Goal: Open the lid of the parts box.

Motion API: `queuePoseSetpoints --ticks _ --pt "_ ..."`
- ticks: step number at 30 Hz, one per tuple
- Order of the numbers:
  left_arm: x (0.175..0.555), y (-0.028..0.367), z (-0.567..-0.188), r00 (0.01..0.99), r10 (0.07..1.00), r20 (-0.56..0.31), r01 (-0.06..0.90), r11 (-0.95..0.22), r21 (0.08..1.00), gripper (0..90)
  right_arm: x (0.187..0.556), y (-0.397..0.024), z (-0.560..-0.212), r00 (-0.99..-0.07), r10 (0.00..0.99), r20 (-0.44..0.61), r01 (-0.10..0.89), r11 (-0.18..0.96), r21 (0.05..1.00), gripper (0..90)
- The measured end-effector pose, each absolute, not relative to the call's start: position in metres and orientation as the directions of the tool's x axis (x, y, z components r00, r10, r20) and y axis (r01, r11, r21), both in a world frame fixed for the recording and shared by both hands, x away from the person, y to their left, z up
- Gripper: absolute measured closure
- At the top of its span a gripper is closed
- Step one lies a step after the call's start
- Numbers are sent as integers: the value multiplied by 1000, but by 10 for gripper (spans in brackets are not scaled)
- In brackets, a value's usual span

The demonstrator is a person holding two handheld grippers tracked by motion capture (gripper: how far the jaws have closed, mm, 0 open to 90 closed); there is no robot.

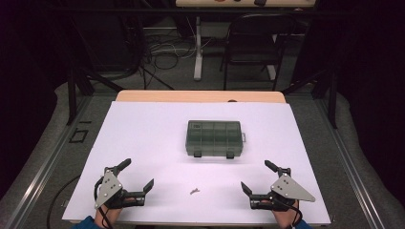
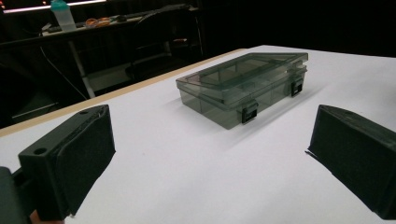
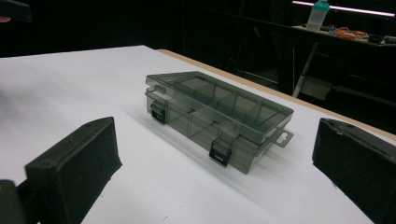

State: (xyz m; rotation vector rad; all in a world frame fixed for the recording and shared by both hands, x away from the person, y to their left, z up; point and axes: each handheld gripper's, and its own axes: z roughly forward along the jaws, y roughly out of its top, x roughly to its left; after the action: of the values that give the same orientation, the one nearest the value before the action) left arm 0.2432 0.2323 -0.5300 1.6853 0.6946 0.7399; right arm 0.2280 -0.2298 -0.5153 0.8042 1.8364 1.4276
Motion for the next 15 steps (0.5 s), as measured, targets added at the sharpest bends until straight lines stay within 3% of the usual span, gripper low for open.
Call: queuePoseSetpoints --ticks 15 --pt "247 229 -531 647 754 112 93 -224 970 0 233 -230 -518 -593 797 -115 102 216 971 0"
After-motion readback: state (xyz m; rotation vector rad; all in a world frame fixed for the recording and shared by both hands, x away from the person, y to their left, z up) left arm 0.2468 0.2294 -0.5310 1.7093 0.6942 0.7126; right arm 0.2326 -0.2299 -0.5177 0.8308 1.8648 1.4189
